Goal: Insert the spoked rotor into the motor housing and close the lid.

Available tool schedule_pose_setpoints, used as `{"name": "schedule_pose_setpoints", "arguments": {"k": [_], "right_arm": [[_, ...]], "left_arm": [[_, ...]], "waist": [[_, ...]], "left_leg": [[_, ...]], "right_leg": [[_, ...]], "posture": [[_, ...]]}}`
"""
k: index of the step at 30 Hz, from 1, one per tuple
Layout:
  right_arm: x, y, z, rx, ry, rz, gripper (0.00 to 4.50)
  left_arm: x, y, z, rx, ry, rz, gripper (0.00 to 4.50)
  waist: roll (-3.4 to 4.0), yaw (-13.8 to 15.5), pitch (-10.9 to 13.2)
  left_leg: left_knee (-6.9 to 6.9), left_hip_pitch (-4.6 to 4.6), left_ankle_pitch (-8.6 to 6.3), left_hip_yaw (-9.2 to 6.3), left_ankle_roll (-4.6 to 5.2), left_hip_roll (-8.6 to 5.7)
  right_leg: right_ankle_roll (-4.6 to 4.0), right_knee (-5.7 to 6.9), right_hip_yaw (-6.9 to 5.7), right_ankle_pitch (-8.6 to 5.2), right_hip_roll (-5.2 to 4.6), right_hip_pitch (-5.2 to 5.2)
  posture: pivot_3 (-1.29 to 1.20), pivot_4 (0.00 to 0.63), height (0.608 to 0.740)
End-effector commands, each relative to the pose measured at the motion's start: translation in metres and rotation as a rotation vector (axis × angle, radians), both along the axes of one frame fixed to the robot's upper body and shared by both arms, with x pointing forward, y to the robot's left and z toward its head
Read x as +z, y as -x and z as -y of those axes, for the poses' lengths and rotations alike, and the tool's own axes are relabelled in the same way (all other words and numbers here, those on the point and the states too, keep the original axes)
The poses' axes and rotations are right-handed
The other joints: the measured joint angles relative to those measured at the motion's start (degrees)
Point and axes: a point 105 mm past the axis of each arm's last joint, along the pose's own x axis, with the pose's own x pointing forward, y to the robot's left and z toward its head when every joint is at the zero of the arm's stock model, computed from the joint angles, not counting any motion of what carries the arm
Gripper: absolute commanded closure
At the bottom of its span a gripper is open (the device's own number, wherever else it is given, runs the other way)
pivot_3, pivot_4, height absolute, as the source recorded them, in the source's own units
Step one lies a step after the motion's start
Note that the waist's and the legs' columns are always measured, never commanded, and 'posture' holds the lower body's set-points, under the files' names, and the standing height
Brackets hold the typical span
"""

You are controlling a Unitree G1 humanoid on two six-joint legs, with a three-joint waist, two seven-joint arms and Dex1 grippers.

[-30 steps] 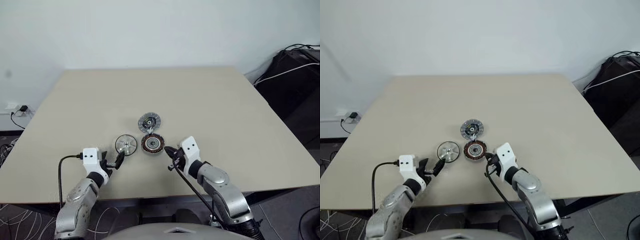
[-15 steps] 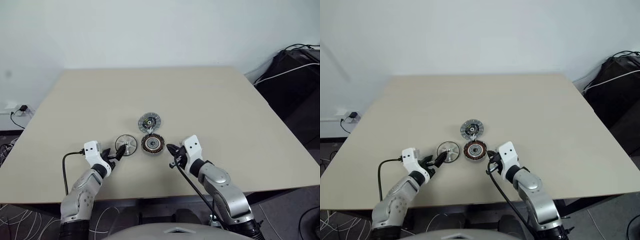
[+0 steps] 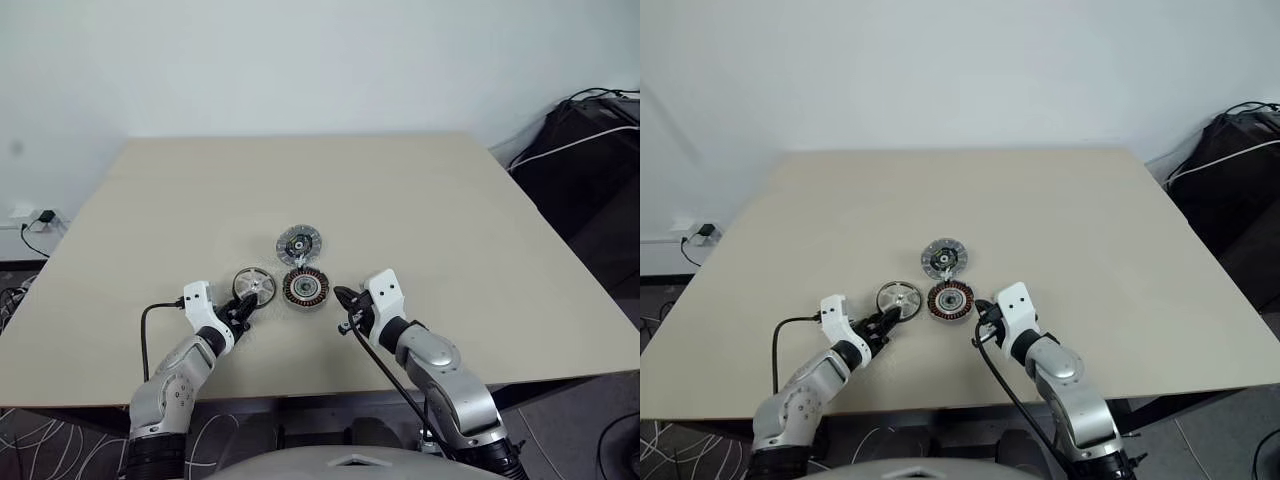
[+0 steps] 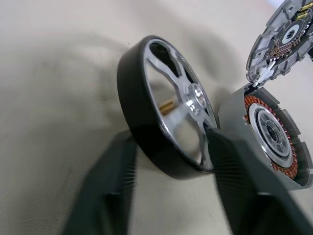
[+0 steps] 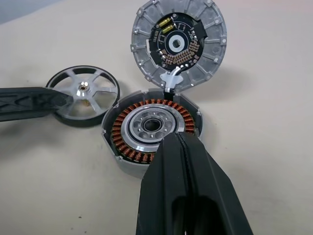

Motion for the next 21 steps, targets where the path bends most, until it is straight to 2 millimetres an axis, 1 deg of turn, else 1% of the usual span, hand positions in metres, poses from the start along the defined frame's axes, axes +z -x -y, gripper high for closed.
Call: {"name": "schedule_pose_setpoints", "arguments": {"k": [1,3,6,10,12,16,19,21], "right_arm": [[0.017,-0.004,-0.002,0.001,-0.026,0.066,4.50],[0.017,-0.004,-0.002,0.002,-0.024,0.064,4.50],[0.016,-0.004,-0.002,0.001,-0.022,0.063,4.50],[0.016,-0.004,0.000,-0.005,-0.017,0.063,4.50],[0.016,-0.004,0.002,-0.008,-0.017,0.062,4.50],[0.016,-0.004,0.001,-0.004,-0.016,0.061,4.50],[0.017,-0.004,0.000,0.004,-0.014,0.064,4.50],[0.017,-0.004,0.000,0.005,-0.013,0.067,4.50]], "left_arm": [[0.004,-0.002,-0.002,0.013,-0.008,0.015,3.48],[0.006,-0.002,-0.004,0.031,0.000,0.021,4.09],[0.012,-0.003,-0.008,0.071,0.021,0.056,4.09],[0.037,-0.008,-0.021,0.183,0.086,0.208,4.09],[0.051,-0.006,-0.022,0.203,0.164,0.276,4.09],[0.067,0.000,0.001,0.094,0.300,0.325,4.09],[0.074,0.001,0.026,-0.008,0.380,0.307,4.09],[0.073,-0.001,0.038,-0.050,0.398,0.275,4.09]], "waist": [[-0.03,0.0,0.0],[-0.04,0.0,0.0],[-0.04,0.0,0.0],[-0.08,0.0,0.0],[-0.10,0.1,0.1],[-0.11,0.0,0.1],[-0.14,0.1,0.1],[-0.15,0.0,0.1]], "left_leg": [[0.00,0.00,0.00,0.00,0.00,0.00],[0.00,0.00,0.00,-0.01,-0.01,0.00],[0.00,0.00,0.00,0.00,0.00,0.00],[0.00,0.00,0.00,0.00,-0.01,0.00],[0.00,-0.01,-0.01,0.00,-0.03,0.00],[0.00,-0.04,-0.02,0.01,-0.05,0.00],[0.01,-0.04,0.00,0.01,-0.01,-0.02],[0.03,-0.04,0.00,0.01,0.00,-0.02]], "right_leg": [[0.01,0.00,0.00,0.00,0.00,0.00],[0.02,0.00,0.00,-0.01,0.00,0.00],[0.02,0.00,0.00,-0.01,0.00,-0.01],[0.00,-0.01,0.01,0.00,-0.02,-0.01],[0.00,-0.01,0.00,0.00,-0.05,-0.01],[0.03,-0.05,0.00,-0.02,-0.05,-0.01],[0.05,-0.07,-0.01,-0.03,-0.04,0.03],[0.10,-0.07,-0.01,-0.04,0.02,0.03]], "posture": [[0.00,0.000,0.740],[0.00,0.000,0.740],[0.00,0.000,0.740],[0.00,0.000,0.740],[0.00,0.000,0.740],[0.00,0.000,0.740],[0.00,0.000,0.740],[0.00,0.000,0.740]]}}
